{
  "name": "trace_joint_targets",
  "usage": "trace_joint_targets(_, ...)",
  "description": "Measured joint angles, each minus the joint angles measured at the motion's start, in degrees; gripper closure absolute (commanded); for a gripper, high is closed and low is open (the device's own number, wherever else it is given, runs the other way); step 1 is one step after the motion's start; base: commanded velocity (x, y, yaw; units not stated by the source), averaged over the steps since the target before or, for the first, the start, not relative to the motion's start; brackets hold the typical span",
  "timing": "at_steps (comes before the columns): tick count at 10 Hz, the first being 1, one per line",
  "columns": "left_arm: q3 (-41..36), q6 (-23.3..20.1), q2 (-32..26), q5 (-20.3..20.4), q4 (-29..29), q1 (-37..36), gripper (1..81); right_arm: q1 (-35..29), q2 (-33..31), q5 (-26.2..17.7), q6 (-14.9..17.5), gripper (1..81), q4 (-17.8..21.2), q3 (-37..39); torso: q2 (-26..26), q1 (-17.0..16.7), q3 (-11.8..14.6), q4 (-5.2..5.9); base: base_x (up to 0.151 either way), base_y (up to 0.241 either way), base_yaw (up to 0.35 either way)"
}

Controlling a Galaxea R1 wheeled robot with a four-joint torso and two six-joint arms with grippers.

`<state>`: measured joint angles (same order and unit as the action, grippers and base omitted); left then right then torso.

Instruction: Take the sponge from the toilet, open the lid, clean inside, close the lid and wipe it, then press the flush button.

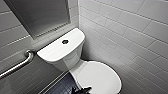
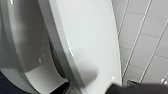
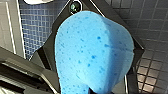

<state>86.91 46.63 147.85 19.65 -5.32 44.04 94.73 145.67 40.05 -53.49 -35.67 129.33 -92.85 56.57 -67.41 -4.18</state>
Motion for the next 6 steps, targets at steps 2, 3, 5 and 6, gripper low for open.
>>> trace_joint_targets(2,-3.63,0.2,-2.51,1.82,0.11,-0.22,1.0,0.02,0.0,-0.02,-0.17,81.1,0.0,0.18,0.02,0.0,0.35,0.0,0.0,0.0,0.0)
trace_joint_targets(3,-4.72,0.23,-3.66,2.26,0.28,-0.15,1.0,0.02,0.0,-0.02,-0.17,81.1,0.0,0.18,0.02,0.02,1.46,0.0,0.0,0.0,0.0)
trace_joint_targets(5,-6.78,1.22,-6.12,4.94,0.44,-0.09,1.0,0.05,0.01,-0.02,-0.17,81.1,0.0,0.27,0.02,0.02,3.98,0.0,0.0,0.0,0.0)
trace_joint_targets(6,-7.61,1.94,-6.31,6.91,0.46,-0.15,1.0,0.33,0.01,-0.2,-0.17,81.1,0.0,0.27,0.02,0.02,4.41,0.0,0.0,0.0,0.0)
